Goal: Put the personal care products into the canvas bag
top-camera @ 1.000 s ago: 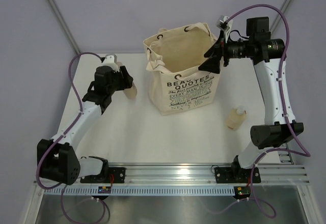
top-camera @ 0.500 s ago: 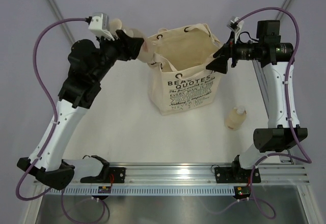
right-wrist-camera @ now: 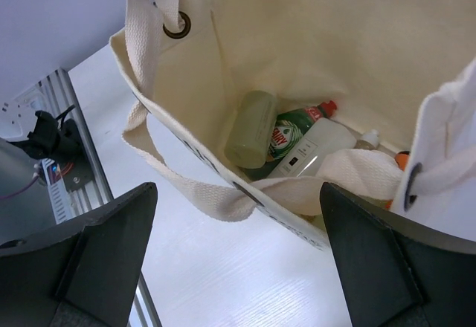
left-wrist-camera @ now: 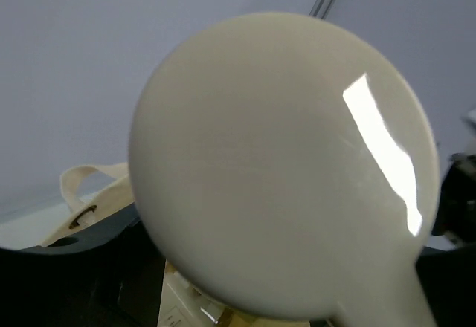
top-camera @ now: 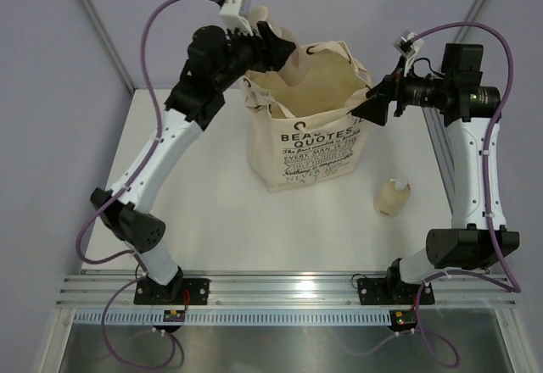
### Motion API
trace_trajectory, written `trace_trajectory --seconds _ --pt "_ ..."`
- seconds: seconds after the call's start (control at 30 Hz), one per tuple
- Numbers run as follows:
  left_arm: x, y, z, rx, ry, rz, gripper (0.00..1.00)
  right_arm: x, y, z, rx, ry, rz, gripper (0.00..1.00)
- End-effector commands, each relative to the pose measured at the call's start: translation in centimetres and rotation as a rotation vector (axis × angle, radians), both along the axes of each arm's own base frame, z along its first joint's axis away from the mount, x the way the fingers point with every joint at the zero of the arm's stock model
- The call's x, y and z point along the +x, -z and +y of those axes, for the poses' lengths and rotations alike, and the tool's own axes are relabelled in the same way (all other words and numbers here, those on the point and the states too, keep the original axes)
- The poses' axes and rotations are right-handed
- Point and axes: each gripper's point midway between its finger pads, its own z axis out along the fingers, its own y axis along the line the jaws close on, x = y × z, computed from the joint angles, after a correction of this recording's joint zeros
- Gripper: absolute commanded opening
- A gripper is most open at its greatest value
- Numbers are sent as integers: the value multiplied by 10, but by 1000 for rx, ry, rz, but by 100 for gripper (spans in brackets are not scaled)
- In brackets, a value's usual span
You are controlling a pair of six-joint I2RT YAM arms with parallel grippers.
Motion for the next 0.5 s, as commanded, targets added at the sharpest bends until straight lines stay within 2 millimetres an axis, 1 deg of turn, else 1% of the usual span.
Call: trace_trajectory --seconds 0.0,0.03,0.17,0.2,0.23,0.27,0.3,0.33,0.37,0.43,0.47 --pt "1 -22 -23 -56 78 -80 0 0 -11 -14 17 80 -20 99" --pt "10 -4 -30 -24 81 -55 0 1 -8 -20 17 95 -14 100" --pt "17 52 -51 66 123 54 0 3 5 -31 -5 123 3 100" --pt "16 65 -54 85 136 76 4 2 8 -32 -11 129 12 100" --pt "17 89 -57 116 142 116 6 4 14 -34 -29 138 16 100" --pt "15 101 -60 132 149 136 7 3 17 -35 -34 140 26 100" --pt "14 111 -62 150 154 152 11 4 22 -37 -44 142 31 99" --pt "14 127 -63 165 159 184 14 5 29 -39 -55 154 43 100" --pt "12 133 -64 173 170 200 18 4 33 -40 -63 157 54 99" --pt "11 146 -65 190 179 231 36 6 46 -44 -91 166 77 100" --pt "9 151 -64 201 184 246 43 5 54 -45 -103 169 107 100"
